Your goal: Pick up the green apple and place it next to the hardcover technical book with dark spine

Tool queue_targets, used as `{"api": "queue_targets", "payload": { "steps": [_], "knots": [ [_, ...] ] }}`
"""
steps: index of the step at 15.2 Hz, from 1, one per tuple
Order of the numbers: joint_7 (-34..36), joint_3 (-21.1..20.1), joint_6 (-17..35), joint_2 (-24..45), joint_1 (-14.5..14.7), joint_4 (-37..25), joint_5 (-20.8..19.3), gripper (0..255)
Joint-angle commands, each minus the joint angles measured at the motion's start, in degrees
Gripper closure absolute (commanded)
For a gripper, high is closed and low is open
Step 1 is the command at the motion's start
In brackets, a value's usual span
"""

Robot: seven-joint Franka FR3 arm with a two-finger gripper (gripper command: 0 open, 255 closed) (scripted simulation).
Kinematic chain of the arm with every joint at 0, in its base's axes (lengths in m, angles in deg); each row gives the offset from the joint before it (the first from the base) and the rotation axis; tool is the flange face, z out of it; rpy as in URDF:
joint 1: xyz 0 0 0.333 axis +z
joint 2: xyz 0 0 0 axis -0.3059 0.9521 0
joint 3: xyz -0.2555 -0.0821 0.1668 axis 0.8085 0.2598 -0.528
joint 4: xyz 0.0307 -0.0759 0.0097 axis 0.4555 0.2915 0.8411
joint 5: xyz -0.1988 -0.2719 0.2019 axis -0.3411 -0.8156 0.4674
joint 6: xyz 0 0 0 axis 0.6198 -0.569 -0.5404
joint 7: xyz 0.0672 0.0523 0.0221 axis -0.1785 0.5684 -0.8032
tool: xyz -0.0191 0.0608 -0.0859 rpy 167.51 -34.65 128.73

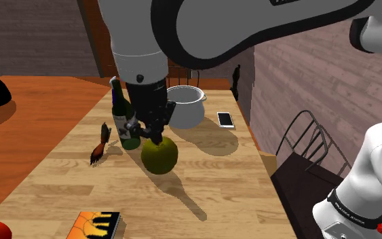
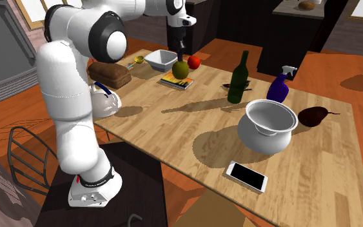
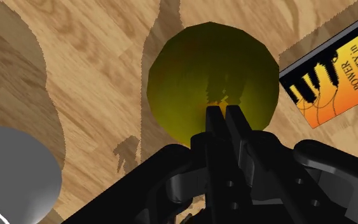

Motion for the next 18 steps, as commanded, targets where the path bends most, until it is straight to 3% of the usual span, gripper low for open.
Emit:
{"api": "queue_targets", "payload": {
  "steps": [1,10,18],
  "knots": [
    [3.1,-0.7,-1.4,2.9,2.5,-3.4,-1.7,255],
    [12.8,-0.5,-11.8,20.7,18.7,-28.5,-10.8,255],
    [13.9,-0.6,-4.8,19.3,16.4,-19.8,-10.3,255]
  ]
}}
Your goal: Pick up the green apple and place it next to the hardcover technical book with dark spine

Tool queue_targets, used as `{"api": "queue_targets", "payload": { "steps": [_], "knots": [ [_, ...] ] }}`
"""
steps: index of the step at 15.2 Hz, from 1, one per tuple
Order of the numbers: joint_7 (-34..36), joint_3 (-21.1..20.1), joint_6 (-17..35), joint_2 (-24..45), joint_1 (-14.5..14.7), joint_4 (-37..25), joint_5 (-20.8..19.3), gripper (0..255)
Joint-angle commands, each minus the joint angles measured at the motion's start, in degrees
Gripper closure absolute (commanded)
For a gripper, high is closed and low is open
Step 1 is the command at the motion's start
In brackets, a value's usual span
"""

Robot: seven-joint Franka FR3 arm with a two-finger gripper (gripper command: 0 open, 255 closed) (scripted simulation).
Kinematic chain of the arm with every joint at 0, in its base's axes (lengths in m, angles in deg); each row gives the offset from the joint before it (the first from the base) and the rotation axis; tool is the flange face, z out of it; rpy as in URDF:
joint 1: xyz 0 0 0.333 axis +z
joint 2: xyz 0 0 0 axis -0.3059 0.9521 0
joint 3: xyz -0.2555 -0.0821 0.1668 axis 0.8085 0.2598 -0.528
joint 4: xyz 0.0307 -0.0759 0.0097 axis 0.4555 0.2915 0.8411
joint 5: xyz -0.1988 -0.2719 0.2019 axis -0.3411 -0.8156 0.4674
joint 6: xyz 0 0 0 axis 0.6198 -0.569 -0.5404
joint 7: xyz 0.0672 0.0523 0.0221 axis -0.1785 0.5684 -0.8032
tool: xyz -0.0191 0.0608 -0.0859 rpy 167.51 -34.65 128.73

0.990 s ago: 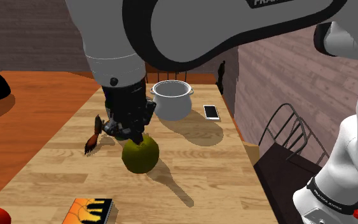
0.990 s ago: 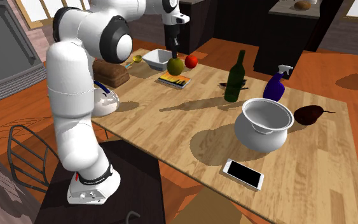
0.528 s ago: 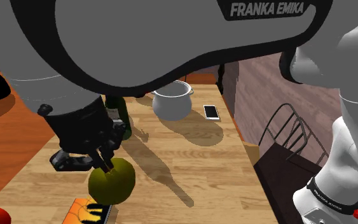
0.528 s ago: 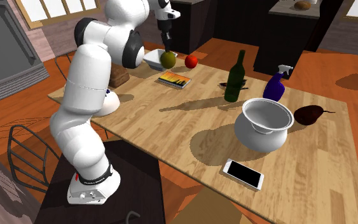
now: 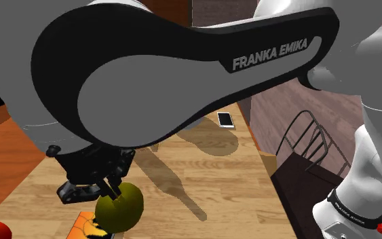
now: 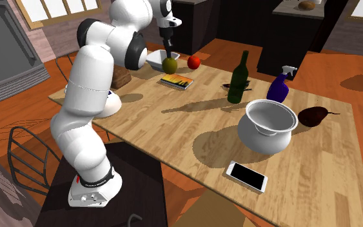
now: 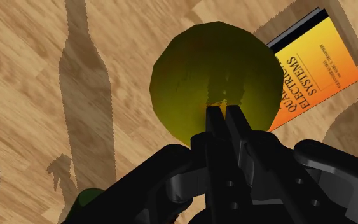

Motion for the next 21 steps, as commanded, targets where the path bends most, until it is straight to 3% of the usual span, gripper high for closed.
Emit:
{"api": "queue_targets", "payload": {
  "steps": [1,21],
  "knots": [
    [0.2,0.0,1.7,-0.3,-0.6,2.1,0.1,255],
    [3.0,1.1,15.6,1.7,-2.4,14.8,-1.8,255]
  ]
}}
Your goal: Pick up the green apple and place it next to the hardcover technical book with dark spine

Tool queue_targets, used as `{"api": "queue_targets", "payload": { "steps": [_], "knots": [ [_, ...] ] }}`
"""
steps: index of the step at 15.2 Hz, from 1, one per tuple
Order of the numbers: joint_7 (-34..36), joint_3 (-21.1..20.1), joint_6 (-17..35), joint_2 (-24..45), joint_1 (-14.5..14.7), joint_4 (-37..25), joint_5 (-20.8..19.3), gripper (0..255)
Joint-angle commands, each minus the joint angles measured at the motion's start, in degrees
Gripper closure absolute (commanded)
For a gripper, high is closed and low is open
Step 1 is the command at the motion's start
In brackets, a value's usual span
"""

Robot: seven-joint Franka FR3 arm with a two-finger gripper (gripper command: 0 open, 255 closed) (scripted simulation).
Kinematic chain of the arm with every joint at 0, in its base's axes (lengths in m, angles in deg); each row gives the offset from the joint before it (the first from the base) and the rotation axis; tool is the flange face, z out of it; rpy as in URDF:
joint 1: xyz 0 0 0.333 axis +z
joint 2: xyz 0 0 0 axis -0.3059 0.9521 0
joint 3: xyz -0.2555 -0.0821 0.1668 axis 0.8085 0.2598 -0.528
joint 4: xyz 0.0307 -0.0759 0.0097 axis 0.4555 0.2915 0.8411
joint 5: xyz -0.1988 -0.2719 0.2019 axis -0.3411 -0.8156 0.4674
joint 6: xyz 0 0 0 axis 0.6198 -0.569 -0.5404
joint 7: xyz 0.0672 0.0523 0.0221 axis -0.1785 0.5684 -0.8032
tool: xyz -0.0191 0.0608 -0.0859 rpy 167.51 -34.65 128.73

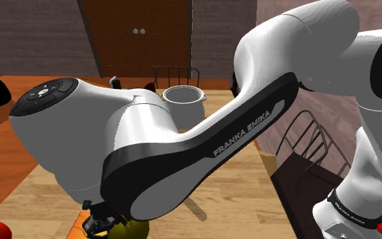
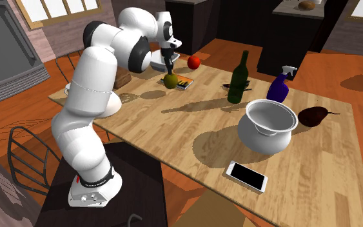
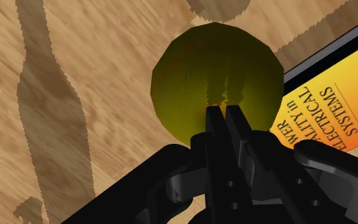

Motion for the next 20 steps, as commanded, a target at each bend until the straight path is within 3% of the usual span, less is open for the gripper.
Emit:
{"api": "queue_targets", "payload": {
  "steps": [1,10,11,16,20],
  "knots": [
    [0.2,0.2,1.5,0.2,-0.2,1.3,-0.3,255],
    [0.6,0.4,2.6,0.7,-0.2,2.1,-0.6,255],
    [0.6,0.4,2.6,0.7,-0.2,2.1,-0.6,0],
    [0.6,0.4,2.6,0.7,-0.2,2.1,-0.6,0],
    [-0.5,-0.5,-3.5,-1.0,0.4,-2.7,0.8,0]
  ]
}}
